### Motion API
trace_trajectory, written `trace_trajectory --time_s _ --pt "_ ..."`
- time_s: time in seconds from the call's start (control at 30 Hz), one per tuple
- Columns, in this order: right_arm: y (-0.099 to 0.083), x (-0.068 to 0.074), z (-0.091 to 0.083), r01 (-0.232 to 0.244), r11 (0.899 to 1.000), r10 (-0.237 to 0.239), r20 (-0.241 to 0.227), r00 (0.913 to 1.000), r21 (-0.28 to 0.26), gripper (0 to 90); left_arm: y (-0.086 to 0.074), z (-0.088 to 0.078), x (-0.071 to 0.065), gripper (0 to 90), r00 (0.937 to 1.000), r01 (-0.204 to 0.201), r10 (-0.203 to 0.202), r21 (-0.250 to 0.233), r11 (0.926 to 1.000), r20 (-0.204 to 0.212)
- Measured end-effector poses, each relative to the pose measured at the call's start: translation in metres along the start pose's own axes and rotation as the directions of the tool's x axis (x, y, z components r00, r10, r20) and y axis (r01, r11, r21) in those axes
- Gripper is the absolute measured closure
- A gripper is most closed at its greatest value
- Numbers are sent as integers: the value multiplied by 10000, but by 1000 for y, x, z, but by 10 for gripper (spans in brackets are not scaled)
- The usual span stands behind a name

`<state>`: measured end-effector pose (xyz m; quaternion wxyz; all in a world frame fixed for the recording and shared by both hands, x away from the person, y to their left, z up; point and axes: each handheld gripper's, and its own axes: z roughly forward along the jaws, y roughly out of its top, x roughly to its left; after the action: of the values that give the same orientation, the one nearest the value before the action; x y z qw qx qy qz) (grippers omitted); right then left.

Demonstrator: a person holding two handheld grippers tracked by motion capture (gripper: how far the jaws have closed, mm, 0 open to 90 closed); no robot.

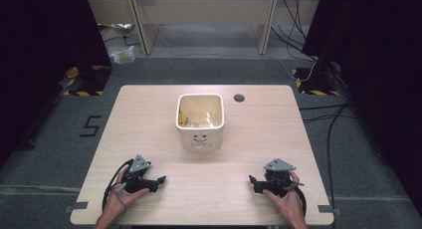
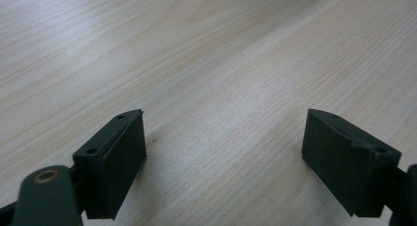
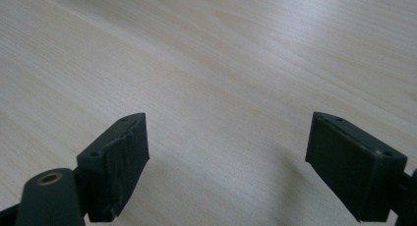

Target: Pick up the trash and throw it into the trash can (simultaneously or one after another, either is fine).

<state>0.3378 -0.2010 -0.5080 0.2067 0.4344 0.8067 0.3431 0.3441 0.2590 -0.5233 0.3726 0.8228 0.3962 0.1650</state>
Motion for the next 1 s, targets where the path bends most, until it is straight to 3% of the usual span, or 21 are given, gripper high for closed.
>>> trace_trajectory --time_s 0.33,1.0 --pt "-11 1 0 -276 9995 277 -14 9996 143 160 0 0 0 157 10000 -3 3 1 10000 -1" --pt "-17 2 -5 -304 9994 305 -44 9995 177 150 0 0 0 158 10000 -2 2 -3 10000 -3"
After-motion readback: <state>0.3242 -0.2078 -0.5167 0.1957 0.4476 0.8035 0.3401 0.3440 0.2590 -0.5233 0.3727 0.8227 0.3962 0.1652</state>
